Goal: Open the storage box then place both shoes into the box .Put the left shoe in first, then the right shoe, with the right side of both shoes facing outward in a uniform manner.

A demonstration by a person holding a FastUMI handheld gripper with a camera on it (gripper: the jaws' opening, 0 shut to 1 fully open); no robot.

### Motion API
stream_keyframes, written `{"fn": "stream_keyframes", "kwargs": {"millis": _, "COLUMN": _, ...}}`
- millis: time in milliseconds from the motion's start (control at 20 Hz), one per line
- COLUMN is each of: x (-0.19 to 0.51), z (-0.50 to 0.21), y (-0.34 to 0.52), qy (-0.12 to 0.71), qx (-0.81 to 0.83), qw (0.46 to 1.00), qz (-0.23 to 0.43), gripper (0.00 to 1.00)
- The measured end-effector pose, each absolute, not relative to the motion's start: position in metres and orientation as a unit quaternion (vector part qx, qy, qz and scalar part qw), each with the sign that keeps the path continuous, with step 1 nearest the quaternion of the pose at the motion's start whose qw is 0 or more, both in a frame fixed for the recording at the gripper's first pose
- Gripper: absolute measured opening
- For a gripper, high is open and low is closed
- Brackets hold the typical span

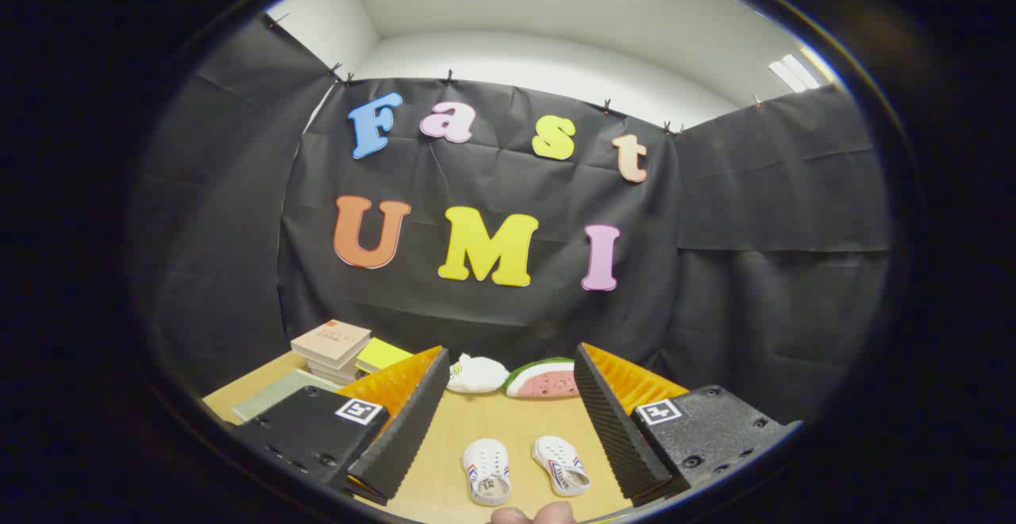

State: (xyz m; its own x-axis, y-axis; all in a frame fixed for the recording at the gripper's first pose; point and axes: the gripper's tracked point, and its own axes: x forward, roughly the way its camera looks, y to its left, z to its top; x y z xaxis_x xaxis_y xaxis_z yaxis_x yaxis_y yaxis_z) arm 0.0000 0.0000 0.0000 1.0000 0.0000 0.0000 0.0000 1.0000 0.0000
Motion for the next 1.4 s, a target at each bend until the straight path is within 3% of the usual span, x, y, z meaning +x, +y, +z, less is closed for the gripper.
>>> {"fn": "stream_keyframes", "kwargs": {"millis": 1400, "x": -0.007, "z": 0.014, "y": -0.005, "qy": 0.006, "qx": 0.01, "qw": 0.998, "qz": 0.057, "gripper": 1.0}}
